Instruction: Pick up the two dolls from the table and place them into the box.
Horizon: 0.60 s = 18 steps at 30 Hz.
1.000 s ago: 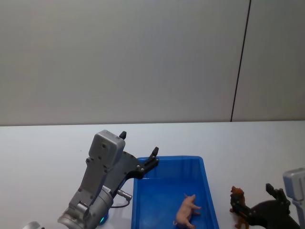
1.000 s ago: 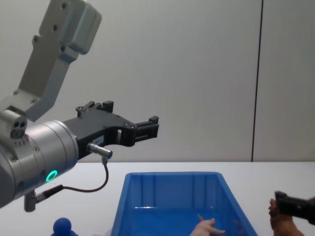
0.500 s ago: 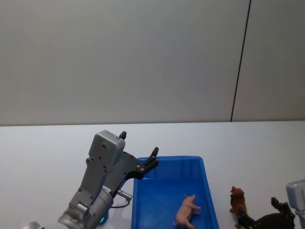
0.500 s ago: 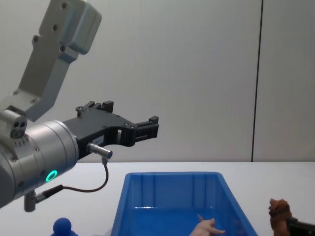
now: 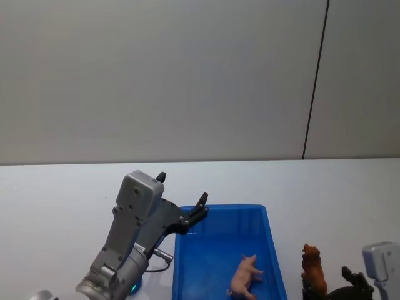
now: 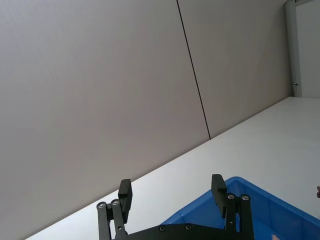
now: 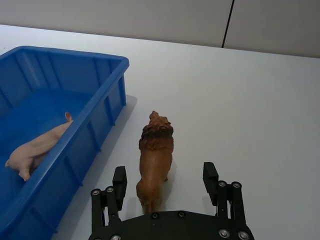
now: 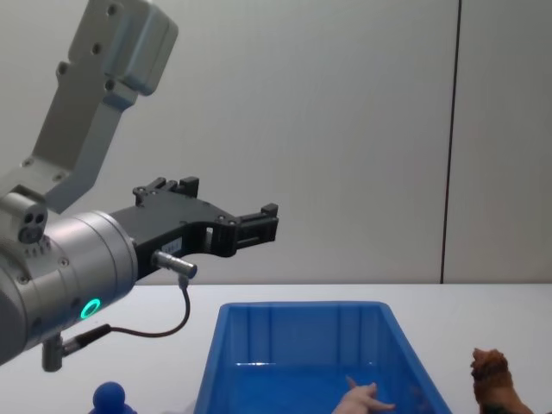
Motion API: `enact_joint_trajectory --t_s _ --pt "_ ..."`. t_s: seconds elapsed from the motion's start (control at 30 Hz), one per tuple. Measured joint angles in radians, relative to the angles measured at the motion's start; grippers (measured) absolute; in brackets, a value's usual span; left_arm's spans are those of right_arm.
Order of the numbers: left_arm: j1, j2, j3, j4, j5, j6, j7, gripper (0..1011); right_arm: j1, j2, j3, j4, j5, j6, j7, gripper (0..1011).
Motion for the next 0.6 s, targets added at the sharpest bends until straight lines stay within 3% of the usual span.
enact_joint_trajectory --t_s 0.33,0.6 --pt "0.000 0.000 0.000 0.000 0.000 0.000 0.000 1001 0.015 -0.015 -0.004 0.032 0.000 0.006 0.008 707" --pt "0.000 0.000 0.000 0.000 0.000 0.000 0.000 1001 0.018 -0.023 -0.005 0.044 0.001 0.012 0.008 428"
